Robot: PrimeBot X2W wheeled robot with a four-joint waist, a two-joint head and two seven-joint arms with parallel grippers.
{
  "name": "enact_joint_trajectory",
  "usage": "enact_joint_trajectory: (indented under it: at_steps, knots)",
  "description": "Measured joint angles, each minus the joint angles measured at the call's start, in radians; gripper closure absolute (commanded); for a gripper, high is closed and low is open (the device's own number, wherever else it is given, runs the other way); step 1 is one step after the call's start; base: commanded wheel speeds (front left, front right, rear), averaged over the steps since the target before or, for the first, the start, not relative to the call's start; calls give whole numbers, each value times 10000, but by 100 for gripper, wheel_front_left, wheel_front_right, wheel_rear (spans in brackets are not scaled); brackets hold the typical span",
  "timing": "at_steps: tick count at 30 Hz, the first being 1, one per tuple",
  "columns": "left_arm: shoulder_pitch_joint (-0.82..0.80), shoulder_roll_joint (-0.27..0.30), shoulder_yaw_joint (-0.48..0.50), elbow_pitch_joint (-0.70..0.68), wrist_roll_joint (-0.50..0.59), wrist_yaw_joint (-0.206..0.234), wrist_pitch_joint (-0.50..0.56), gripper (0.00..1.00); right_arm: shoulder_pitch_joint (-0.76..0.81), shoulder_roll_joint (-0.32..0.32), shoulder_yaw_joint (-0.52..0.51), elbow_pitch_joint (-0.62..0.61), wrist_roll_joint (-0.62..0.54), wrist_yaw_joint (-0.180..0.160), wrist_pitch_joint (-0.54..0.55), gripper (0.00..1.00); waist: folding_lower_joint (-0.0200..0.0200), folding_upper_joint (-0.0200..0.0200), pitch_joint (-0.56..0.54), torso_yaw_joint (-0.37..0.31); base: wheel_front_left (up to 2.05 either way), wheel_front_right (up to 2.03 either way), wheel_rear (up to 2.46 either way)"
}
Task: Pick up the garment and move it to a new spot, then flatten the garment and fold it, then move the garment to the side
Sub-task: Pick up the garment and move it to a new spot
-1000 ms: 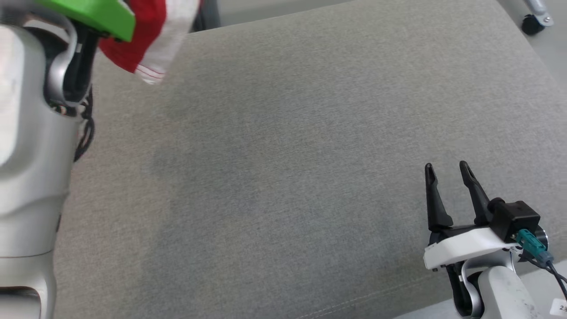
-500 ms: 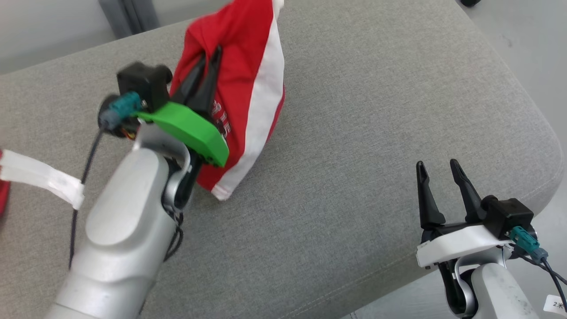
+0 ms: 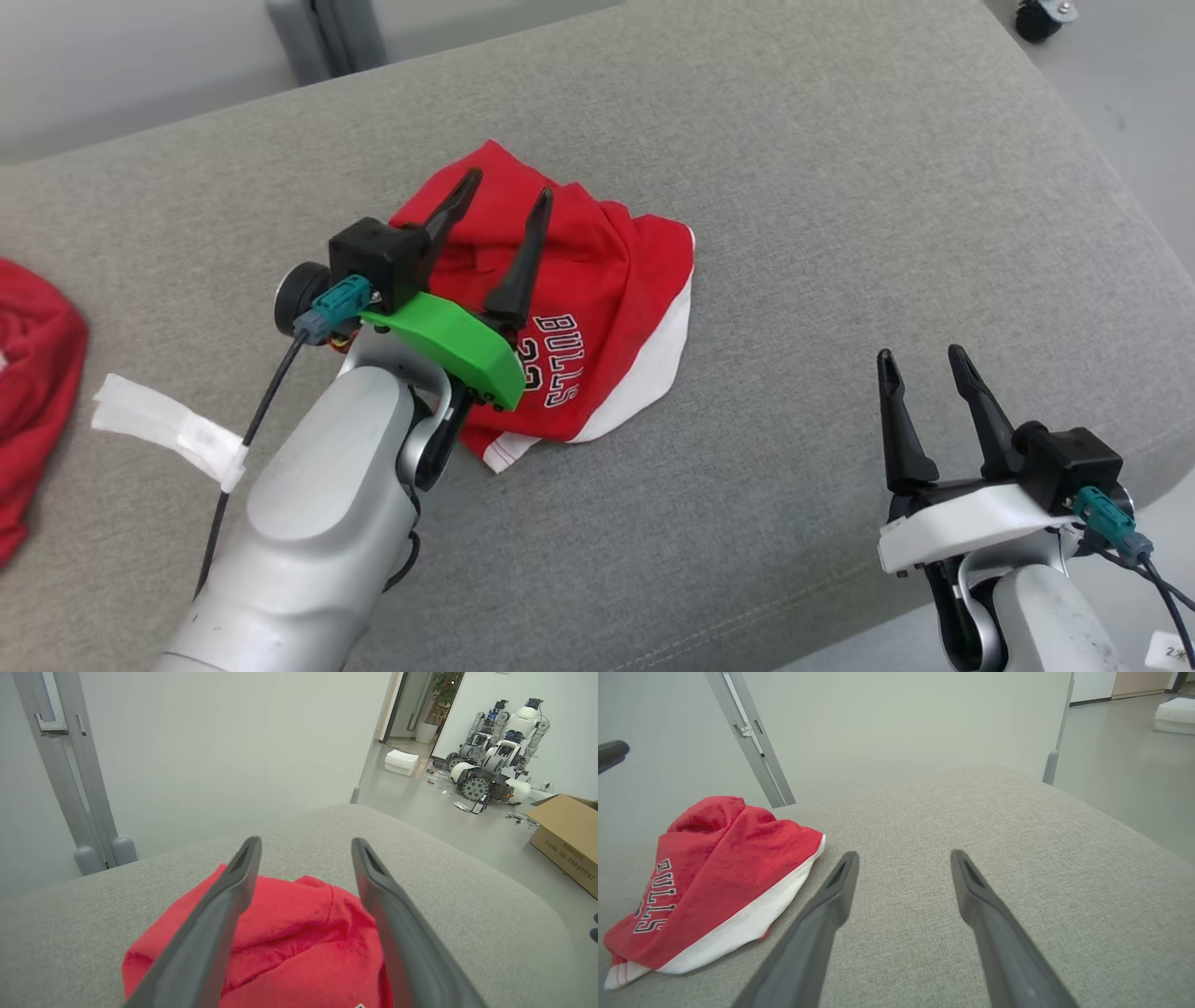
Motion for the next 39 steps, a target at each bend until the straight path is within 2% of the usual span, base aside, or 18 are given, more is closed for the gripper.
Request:
enact_joint_trajectory:
  at_steps: [9,12,20,27,31,39]
  knots:
    - [779,867,963,-1231,552,543,-240,0,360,4,-107,-205,-299,0,-2,0,0,0,-579,1099,0,0,0]
    - [1472,1283,1522,-1916,754,800,-259,0,466,4,-142,-259,-378,2,-2,0,0,0,-797,1559,0,0,0]
    - [3614,1860,2671,-3308,1085,1154,-261,0,740,2,-27,-295,-470,2,-2,0,0,0,-1407,2578,0,0,0]
    - [5623,1979,3685,-4132,1160,1365,-261,0,904,-59,84,-307,-514,2,-2,0,0,0,-2004,3077,0,0,0]
    - [6524,1768,4148,-4399,1158,1369,-261,0,1016,-174,111,-341,-508,2,-2,0,0,0,-2259,3187,0,0,0]
    - [7218,1511,4422,-4600,1668,1045,-261,0,1247,-318,115,-451,-449,2,123,0,0,0,-2448,3189,0,0,0]
